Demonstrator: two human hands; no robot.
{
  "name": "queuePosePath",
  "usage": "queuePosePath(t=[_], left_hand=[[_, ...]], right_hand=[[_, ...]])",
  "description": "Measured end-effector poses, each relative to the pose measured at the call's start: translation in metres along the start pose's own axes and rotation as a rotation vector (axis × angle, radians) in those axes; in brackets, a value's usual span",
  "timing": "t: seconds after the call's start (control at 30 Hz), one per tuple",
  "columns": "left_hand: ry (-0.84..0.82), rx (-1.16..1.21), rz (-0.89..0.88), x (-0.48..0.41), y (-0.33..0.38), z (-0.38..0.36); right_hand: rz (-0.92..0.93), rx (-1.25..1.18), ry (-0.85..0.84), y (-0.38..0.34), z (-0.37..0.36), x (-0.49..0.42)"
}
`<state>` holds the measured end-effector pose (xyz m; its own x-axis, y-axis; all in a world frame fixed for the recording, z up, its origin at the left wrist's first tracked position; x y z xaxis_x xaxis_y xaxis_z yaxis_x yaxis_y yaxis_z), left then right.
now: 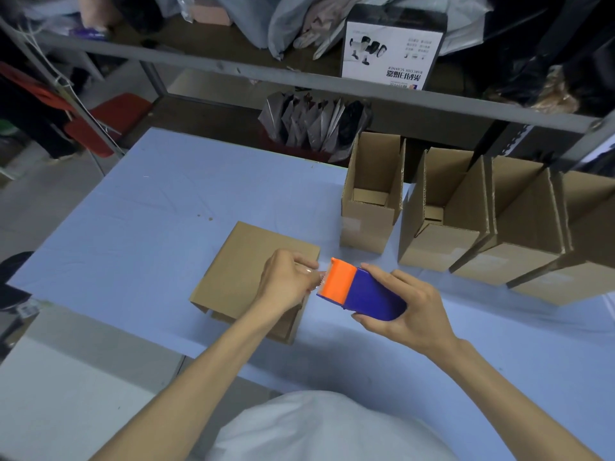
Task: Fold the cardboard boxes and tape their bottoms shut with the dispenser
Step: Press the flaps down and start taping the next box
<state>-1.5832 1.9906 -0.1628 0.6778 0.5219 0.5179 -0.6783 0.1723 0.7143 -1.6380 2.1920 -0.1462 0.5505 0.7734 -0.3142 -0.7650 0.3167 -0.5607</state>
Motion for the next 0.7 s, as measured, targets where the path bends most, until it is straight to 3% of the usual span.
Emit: queuePosePath(t=[0.43, 0.7], left_hand=[[0.151, -0.158, 0.025, -0.023, -0.021, 0.018], [0.137, -0.200, 0.034, -0.026, -0.038, 0.016]], right_hand=[[-0.086, 0.082, -0.168, 0.016, -0.015, 0.017], [-0.133, 0.156, -0.270, 0.024, -0.016, 0.023]])
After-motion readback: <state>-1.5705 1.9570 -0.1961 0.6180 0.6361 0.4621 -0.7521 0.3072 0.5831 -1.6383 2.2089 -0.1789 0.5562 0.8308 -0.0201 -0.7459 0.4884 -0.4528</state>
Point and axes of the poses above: each hand's wrist, its own x-axis away from the middle knuckle, its own z-axis out of the back of the hand, y = z × x, the point moved 5 cm from there along -x, towards the middle knuckle, and after that the axes turned 10 degrees about z, right-handed, at the moved point
